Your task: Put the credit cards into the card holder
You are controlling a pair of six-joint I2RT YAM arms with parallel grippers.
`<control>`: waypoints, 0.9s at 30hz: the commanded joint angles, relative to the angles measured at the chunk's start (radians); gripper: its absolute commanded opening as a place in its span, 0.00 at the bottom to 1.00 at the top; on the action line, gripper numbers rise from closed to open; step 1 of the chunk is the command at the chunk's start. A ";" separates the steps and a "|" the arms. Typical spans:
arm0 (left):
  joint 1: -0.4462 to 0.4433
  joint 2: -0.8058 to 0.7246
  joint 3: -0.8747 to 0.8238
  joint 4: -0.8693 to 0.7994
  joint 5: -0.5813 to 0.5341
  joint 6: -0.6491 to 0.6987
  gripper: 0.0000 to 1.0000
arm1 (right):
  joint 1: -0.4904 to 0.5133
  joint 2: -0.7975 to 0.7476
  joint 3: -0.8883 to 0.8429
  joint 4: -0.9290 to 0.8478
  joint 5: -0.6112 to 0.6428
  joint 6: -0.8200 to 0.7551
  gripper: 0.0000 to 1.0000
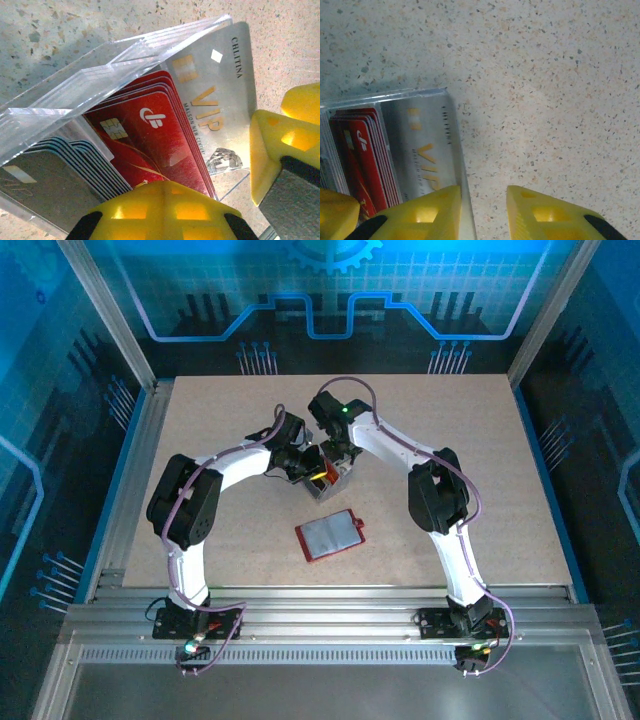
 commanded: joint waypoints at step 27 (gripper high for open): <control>0.020 0.009 -0.044 -0.045 -0.014 0.015 0.03 | -0.019 0.038 0.048 -0.041 -0.104 -0.002 0.42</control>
